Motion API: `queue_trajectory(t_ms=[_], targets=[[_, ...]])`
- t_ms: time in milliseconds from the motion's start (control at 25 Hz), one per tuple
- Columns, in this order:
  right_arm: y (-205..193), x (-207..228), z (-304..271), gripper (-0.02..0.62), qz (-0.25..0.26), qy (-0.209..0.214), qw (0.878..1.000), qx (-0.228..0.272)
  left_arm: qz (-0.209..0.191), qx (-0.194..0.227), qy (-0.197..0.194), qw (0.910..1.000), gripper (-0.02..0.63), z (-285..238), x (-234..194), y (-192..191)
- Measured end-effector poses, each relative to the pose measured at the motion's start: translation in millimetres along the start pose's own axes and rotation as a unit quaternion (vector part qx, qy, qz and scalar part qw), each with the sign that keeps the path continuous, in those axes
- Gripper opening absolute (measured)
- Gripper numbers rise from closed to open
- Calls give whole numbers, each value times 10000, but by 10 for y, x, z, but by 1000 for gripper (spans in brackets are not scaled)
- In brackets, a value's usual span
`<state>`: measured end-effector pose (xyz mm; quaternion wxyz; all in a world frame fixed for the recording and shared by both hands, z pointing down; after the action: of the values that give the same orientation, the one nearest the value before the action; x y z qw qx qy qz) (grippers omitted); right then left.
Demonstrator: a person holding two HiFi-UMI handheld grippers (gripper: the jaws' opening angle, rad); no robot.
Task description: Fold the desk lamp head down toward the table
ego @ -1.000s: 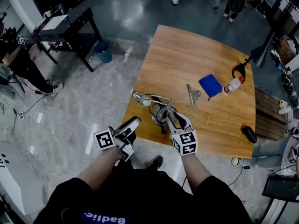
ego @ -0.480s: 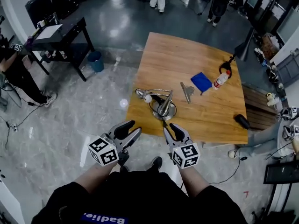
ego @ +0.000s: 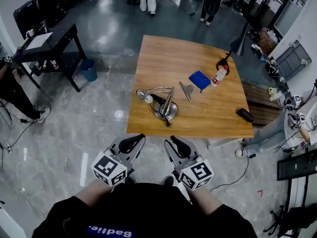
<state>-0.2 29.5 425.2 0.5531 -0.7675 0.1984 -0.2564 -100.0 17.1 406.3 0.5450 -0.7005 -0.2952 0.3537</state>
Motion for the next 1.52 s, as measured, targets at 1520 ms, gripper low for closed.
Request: queue_trajectory(t_ms=[1520], targets=[[292, 26, 717, 5, 491, 714, 9957, 342, -448, -59, -57, 9990, 8, -394, 993, 188]])
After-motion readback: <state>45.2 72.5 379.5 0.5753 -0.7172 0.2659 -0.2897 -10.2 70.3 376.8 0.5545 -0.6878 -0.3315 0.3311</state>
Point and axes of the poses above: the fingertips, and each gripper's own axes: z backward along the fingers, x to its right, y out of its top, the point moved 1 cm from there along z, backward along the fingers, and after that the axes turned 6 degrees about -x, right-handed, at the moved point
